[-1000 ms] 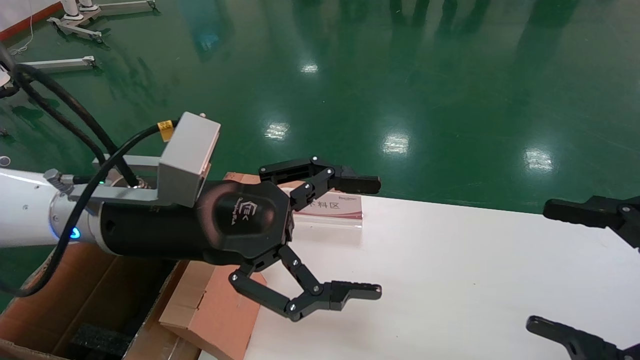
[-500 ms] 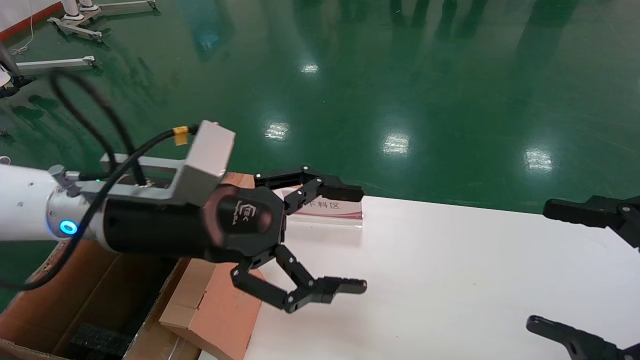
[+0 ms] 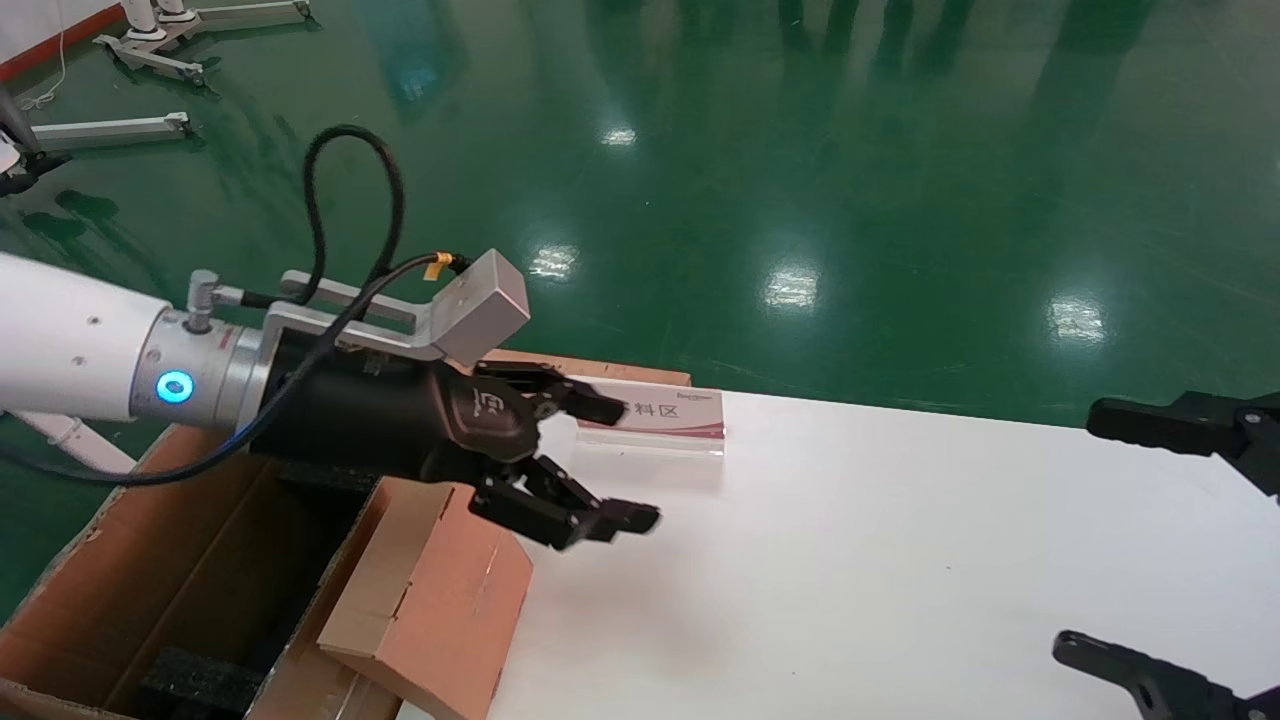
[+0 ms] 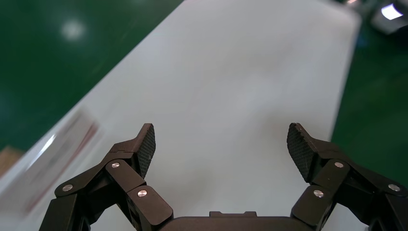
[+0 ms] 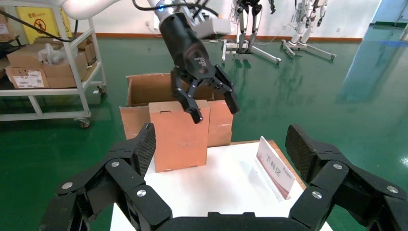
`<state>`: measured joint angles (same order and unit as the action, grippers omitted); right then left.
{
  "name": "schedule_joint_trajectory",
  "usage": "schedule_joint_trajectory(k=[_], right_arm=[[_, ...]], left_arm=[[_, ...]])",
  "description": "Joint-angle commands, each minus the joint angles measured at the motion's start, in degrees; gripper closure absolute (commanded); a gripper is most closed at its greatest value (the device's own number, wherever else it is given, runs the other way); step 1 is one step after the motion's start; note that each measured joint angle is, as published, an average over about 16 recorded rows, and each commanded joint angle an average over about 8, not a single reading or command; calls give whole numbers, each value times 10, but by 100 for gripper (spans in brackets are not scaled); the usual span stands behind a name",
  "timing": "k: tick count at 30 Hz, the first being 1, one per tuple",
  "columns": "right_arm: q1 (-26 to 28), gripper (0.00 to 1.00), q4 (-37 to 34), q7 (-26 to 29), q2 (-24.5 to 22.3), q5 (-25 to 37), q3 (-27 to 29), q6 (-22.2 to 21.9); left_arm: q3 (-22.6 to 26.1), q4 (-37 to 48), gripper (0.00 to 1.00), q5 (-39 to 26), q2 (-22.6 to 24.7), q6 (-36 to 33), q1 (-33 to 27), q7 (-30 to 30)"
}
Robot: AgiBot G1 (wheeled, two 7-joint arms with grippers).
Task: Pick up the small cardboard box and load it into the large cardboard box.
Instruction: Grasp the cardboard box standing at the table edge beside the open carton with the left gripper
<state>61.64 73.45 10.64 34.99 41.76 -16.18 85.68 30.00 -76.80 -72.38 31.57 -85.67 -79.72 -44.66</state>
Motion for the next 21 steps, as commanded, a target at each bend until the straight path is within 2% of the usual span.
schedule_joint_trajectory(k=[1,9,21], right_arm=[[0,0,0,0,0,0,0,0],[0,0,0,0,0,0,0,0],[0,0,0,0,0,-1,-1,0]], left_arm=[[15,-2,0,-35,3,-7,-23,-43],[127,-4,0,-165,44,-49,-128,-156],[298,-10,0,-225,69,-47,-266,-261]])
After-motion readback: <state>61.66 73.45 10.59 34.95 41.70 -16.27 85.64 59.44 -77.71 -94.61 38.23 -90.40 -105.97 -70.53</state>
